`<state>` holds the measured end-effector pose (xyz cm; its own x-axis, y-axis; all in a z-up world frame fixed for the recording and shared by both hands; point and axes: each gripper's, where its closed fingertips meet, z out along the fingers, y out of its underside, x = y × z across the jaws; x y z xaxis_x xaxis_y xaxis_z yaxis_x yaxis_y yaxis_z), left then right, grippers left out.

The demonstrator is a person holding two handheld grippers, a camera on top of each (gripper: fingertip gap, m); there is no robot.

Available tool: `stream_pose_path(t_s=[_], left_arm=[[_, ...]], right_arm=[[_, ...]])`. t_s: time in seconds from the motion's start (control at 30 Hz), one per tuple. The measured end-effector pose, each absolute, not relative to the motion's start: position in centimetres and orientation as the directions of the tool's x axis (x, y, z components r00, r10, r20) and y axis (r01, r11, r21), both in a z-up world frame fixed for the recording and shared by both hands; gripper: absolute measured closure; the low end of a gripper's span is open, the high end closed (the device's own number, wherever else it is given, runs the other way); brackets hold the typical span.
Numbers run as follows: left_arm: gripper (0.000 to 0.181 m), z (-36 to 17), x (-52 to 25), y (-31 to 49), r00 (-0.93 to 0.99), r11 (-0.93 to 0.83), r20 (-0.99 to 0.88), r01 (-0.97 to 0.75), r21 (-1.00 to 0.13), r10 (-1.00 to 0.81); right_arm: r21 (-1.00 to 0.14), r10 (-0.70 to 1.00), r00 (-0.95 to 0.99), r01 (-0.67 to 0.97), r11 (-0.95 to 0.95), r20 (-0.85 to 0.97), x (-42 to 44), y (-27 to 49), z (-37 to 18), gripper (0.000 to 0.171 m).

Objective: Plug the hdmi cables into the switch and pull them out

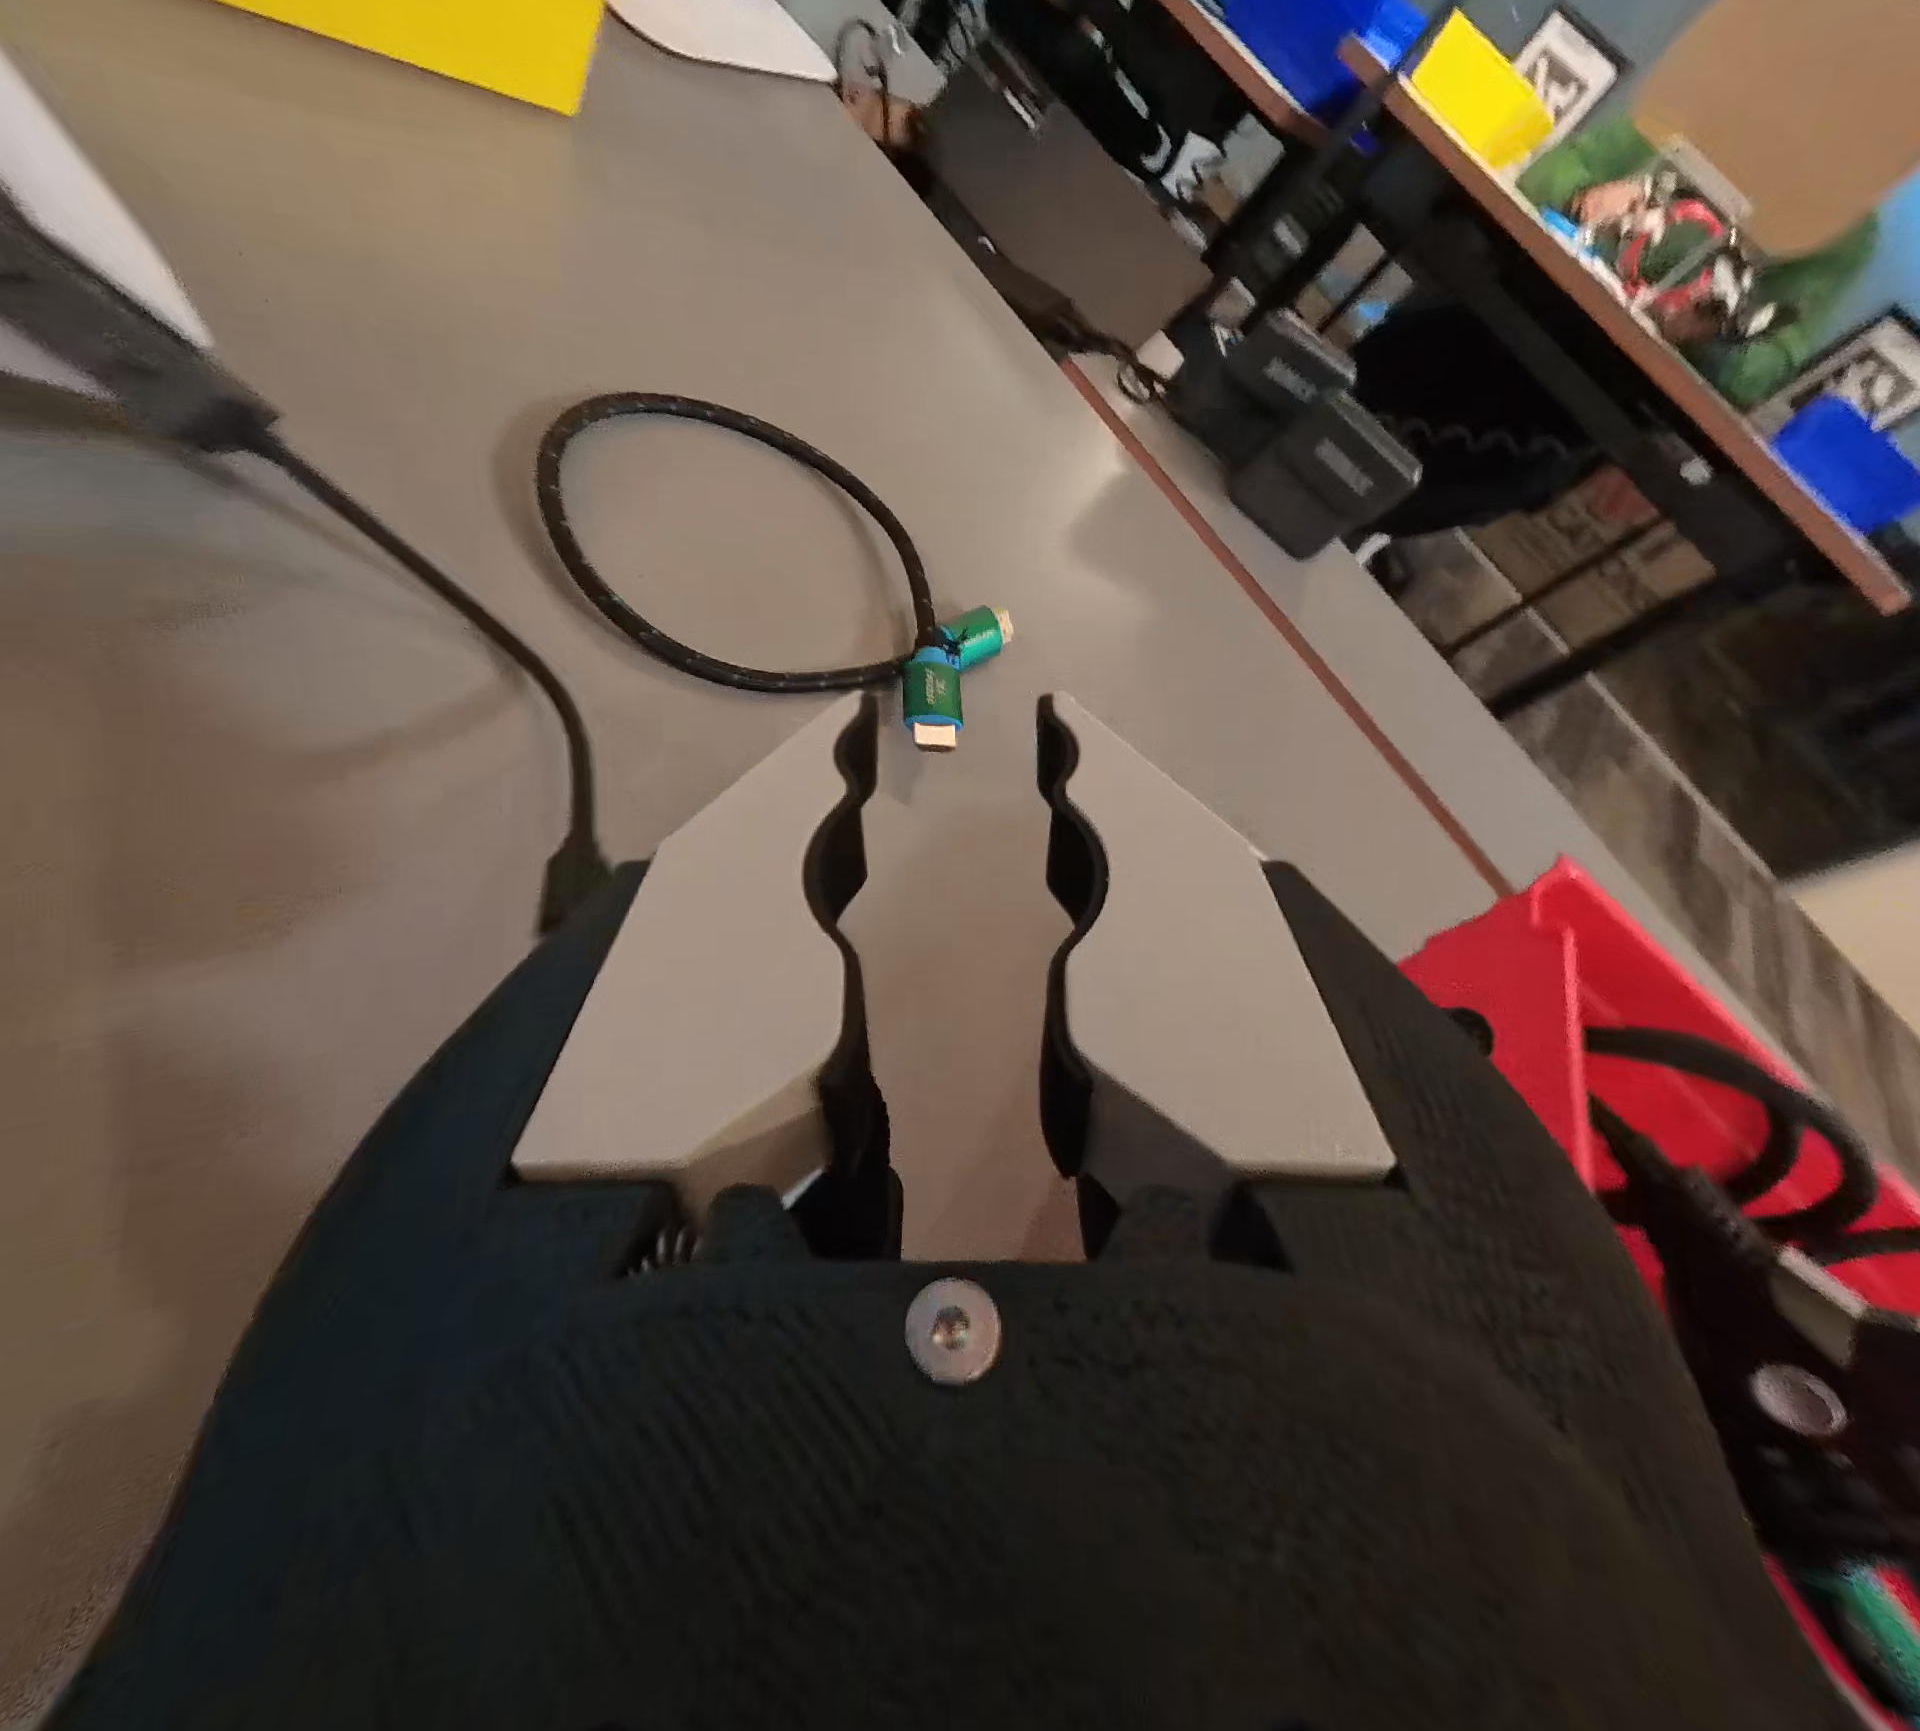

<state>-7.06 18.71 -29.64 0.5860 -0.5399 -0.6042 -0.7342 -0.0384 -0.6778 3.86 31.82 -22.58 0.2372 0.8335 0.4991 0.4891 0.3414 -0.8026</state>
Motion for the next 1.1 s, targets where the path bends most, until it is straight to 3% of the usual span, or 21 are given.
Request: stream_pose_path(t_s=[0.03,0.17,0.37,0.5,0.67,1.1], left_arm=[[0.17,-29.7,-6.9,18.7,0.583,-0.035,-0.606,-0.735,-0.677,-0.541],[0.17,-30.1,-6.6,18.8,0.567,-0.025,-0.623,-0.75,-0.661,-0.539],[0.17,-30.2,-6.3,19.1,0.593,-0.024,-0.57,-0.705,-0.709,-0.569],[0.17,-30.2,-6.1,19.1,0.585,-0.01,-0.57,-0.703,-0.711,-0.576],[0.17,-30.3,-6.0,19.0,0.542,0.019,-0.629,-0.749,-0.663,-0.558],[0.17,-30.2,-6.3,19.1,0.568,0.001,-0.598,-0.724,-0.69,-0.565]], right_arm=[[-0.813,0.839,0.264,0.498,0.303,0.475,3.8,32.4,-23.1,0.143],[-0.832,0.88,0.298,0.528,0.171,0.37,2.6,33.4,-25.6,0.144],[-0.796,0.956,0.176,0.599,0.086,0.236,-0.9,35.6,-26.3,0.144],[-0.657,0.997,0.08,0.753,-0.048,0.019,-3.5,36.8,-27.1,0.144],[-0.35,0.944,0.255,0.882,-0.316,-0.21,-4.1,40.2,-30.4,0.141],[-0.21,0.786,0.403,0.814,-0.542,-0.468,-5.4,40.2,-32.1,0.147]])
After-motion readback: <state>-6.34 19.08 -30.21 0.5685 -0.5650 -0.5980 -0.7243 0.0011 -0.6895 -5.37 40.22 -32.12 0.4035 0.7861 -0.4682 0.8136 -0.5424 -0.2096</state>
